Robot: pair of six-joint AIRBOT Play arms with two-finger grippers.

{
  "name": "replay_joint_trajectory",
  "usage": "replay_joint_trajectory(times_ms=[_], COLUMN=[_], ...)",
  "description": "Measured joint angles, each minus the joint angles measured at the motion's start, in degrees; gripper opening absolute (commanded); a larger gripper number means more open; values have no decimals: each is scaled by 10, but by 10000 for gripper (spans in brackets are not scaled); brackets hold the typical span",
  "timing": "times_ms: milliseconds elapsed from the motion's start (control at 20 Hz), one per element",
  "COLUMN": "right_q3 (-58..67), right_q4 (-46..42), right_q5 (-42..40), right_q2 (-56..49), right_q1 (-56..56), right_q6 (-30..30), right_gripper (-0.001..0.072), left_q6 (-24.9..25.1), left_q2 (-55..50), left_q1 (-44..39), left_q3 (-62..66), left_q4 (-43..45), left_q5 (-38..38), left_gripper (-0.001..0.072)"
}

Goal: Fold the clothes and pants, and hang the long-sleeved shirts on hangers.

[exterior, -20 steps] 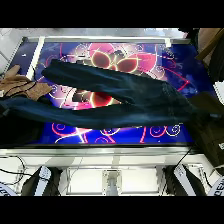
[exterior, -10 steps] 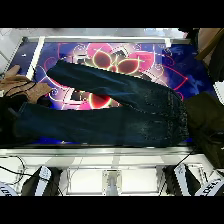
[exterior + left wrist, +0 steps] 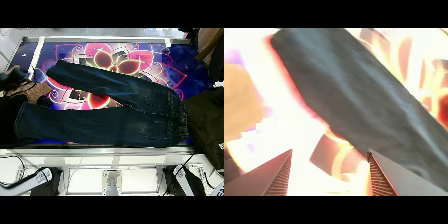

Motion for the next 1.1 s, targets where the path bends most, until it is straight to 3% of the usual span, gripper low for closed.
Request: replay_joint_trajectory(times_ms=[350, 700, 1100], right_q3=[8, 9, 9], right_q4=[-7, -9, -9], right_q5=[-44, -74, -88], right_q2=[-62, -73, -74], right_q1=[146, 177, 180], right_q6=[-5, -7, -7], right_gripper=[482, 482, 481], left_q6=[-124, -146, -149], left_q2=[-253, -342, -392], left_q1=[-76, -88, -100], left_q3=[127, 145, 200], left_q4=[-7, -10, -9], left_q5=[70, 154, 175], left_gripper=[554, 552, 505])
